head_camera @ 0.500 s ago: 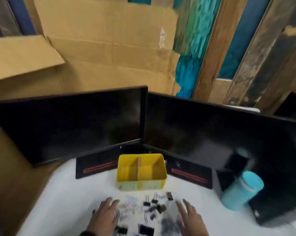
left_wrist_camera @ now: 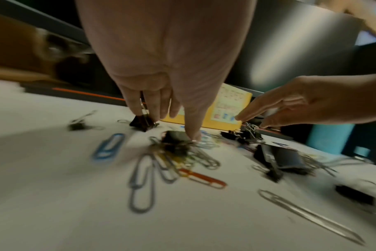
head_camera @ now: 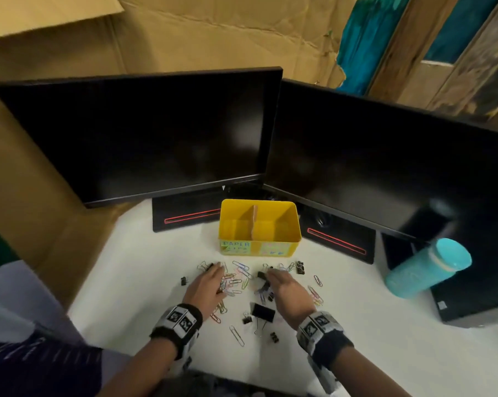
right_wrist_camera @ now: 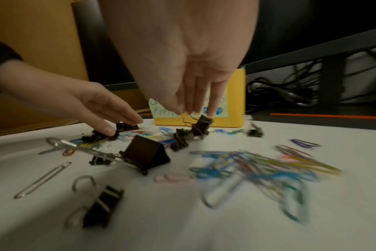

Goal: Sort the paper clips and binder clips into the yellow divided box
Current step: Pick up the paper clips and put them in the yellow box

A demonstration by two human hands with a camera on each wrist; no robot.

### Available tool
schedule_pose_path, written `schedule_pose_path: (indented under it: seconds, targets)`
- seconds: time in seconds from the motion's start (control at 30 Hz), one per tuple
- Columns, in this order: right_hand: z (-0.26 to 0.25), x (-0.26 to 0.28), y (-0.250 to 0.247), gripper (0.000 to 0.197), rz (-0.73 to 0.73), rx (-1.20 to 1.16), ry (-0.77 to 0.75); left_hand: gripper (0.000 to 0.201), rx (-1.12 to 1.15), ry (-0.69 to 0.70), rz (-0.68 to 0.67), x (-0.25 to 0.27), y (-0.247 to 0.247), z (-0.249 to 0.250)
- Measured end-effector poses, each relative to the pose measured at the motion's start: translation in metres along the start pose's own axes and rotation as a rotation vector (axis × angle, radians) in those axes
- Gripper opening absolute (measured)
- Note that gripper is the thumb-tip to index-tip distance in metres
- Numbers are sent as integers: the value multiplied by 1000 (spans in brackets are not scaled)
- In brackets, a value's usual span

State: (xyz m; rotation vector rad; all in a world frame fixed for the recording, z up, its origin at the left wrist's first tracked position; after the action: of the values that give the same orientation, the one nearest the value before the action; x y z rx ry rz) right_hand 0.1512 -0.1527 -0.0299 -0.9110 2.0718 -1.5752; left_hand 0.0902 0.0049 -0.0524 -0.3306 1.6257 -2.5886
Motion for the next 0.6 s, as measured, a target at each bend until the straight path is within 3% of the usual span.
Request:
schedule_pose_path:
  seconds: [0.1, 0.23, 0.3, 0.43, 0.6]
  targets:
    - [-40, -26, 15, 59, -114, 12, -142, 62, -70, -30, -12, -4, -7, -15]
    - [-54, -53, 42, 69, -269, 116, -81, 45, -180, -38, 42, -11, -17, -14]
    - [-55, -57, 47, 66, -250, 116, -86, 38, -119, -70, 51, -13, -16, -16]
    - [-55, -54, 38, 25, -81, -18, -144, 18, -87, -99, 30, -11, -14, -12]
    - [-41, -51, 31, 11, -14, -54, -46, 17, -140, -74, 31, -18, -16, -3]
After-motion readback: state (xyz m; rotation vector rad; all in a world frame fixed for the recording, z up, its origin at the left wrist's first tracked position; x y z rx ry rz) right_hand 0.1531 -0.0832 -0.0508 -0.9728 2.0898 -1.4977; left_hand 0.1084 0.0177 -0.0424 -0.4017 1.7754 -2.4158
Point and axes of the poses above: each hand's wrist, its own x-axis away from the middle knuckle, its own y-axis out of the palm, z = x × y, the point moved 10 cm from there along -x, towards the middle knuckle, and after that the axes turned 4 degrees about y, right-handed, at the moved point
